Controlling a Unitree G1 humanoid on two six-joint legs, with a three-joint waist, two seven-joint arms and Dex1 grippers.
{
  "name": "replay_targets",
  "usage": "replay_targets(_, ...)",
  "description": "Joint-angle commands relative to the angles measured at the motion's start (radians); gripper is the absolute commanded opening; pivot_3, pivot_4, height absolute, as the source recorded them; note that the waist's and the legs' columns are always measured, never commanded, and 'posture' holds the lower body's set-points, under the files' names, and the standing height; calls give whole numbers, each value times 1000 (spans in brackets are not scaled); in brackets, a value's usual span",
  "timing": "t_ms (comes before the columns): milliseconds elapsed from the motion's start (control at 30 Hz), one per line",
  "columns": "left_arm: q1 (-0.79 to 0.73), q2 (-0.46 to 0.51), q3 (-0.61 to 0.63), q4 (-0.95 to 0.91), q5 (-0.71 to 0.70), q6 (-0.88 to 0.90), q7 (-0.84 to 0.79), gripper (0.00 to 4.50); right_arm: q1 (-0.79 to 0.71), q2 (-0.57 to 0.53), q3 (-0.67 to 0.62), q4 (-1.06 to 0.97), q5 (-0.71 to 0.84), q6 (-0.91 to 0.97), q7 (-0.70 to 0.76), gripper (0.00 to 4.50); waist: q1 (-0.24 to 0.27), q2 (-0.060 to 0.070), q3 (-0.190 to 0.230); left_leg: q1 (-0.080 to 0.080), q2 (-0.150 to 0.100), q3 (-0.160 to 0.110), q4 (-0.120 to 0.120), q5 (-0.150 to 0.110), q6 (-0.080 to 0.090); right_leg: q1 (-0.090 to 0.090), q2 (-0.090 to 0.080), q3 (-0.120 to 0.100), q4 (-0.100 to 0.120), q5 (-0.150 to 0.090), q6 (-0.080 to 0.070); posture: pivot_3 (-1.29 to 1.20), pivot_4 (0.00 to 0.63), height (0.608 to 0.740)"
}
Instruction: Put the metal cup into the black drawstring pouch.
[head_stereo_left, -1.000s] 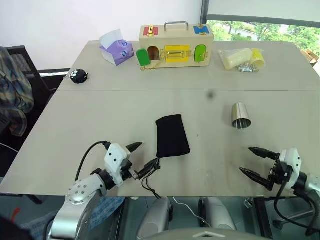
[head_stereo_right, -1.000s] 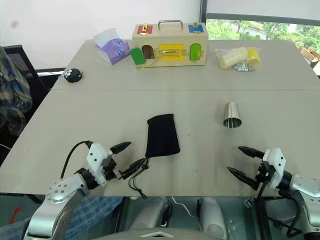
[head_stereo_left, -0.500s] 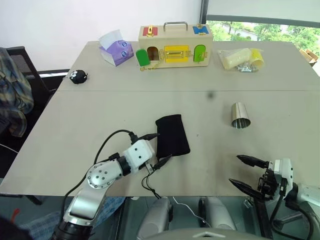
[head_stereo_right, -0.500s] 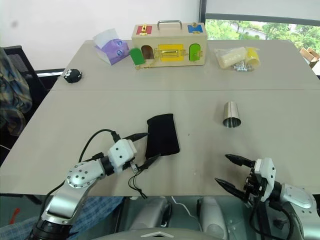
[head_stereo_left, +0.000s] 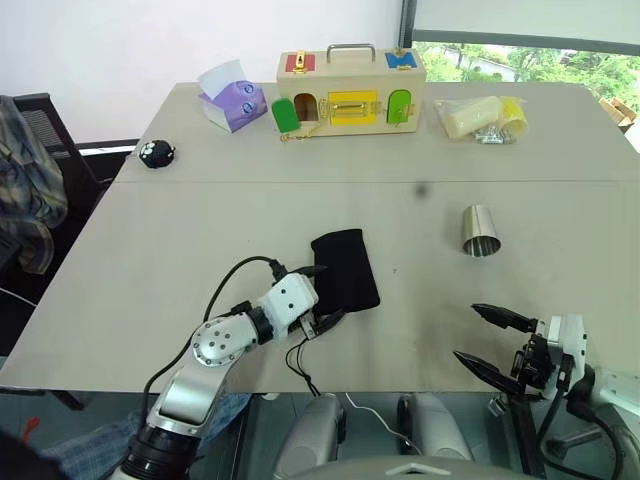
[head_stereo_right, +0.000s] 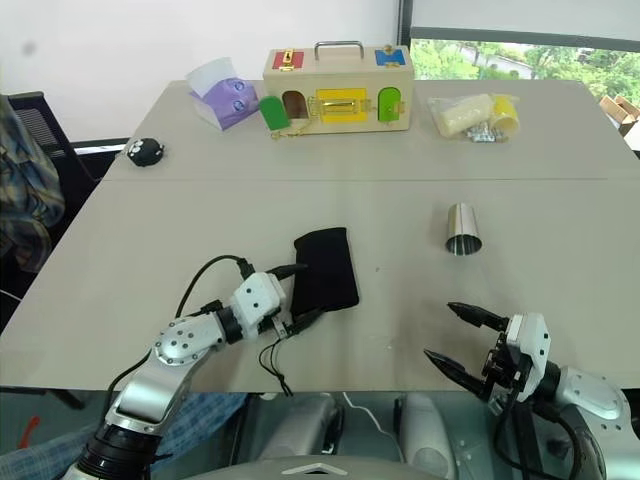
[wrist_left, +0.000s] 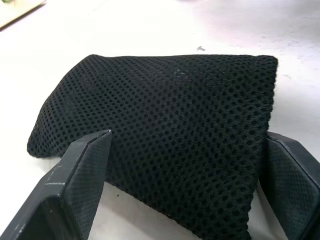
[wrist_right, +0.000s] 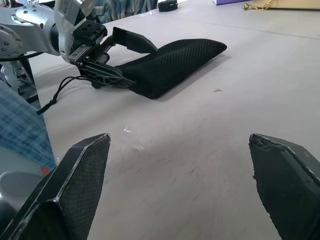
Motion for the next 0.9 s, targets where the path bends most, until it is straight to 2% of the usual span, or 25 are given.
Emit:
replay_targets(33, 2, 0, 14, 12, 0, 6, 11, 4430, 2, 5, -2, -43, 22, -6, -5, 4500, 0, 0, 0, 0, 0, 0, 0, 0, 0, 0, 0, 0, 0, 0, 0, 0, 150, 710)
replay_targets(133, -2, -8, 12, 14, 0, 6, 22, 4430, 0, 7, -5, -49, 33, -3, -4, 4500, 0, 0, 0, 0, 0, 0, 0, 0, 0, 0, 0, 0, 0, 0, 0, 0, 150, 710)
replay_targets(167, -5, -11, 11, 15, -1, 8, 23, 3917, -2, 6, -5, -50, 37, -2, -3, 4500, 0, 0, 0, 0, 0, 0, 0, 0, 0, 0, 0, 0, 0, 0, 0, 0, 150, 710)
replay_targets(200, -6, -13, 11, 16, -2, 9, 24, 3728, -4, 7, -5, -52, 41, -2, -2, 4500, 0, 0, 0, 0, 0, 0, 0, 0, 0, 0, 0, 0, 0, 0, 0, 0, 150, 710)
replay_targets(433, -5, -7, 7, 13, -25, 15, -5, 190, -11, 6, -4, -54, 43, -2, -8, 4500, 0, 0, 0, 0, 0, 0, 0, 0, 0, 0, 0, 0, 0, 0, 0, 0, 150, 710)
replay_targets(467, -5, -7, 7, 13, -25, 14, -5, 82, -11, 6, -4, -53, 43, -1, -8, 4500, 0, 0, 0, 0, 0, 0, 0, 0, 0, 0, 0, 0, 0, 0, 0, 0, 150, 710)
replay_targets(733, -32, -30, 34, 11, -68, 44, 4, 82, -20, 5, -8, -48, 40, 0, -15, 4500, 0, 0, 0, 0, 0, 0, 0, 0, 0, 0, 0, 0, 0, 0, 0, 0, 150, 710)
replay_targets(800, -68, -52, 59, 5, -112, 93, 14, 82, -29, 5, -14, -40, 34, 1, -25, 4500, 1, 0, 0, 0, 0, 0, 0, 0, 0, 0, 0, 0, 0, 0, 0, 0, 150, 710)
replay_targets(900, -166, -107, 125, -13, -242, 262, 54, 82, -64, 10, -30, 1, -6, 2, -89, 4500, 1, 0, 0, -1, 0, -1, 1, 0, 0, 0, 0, -1, 0, 0, 0, 0, 150, 710)
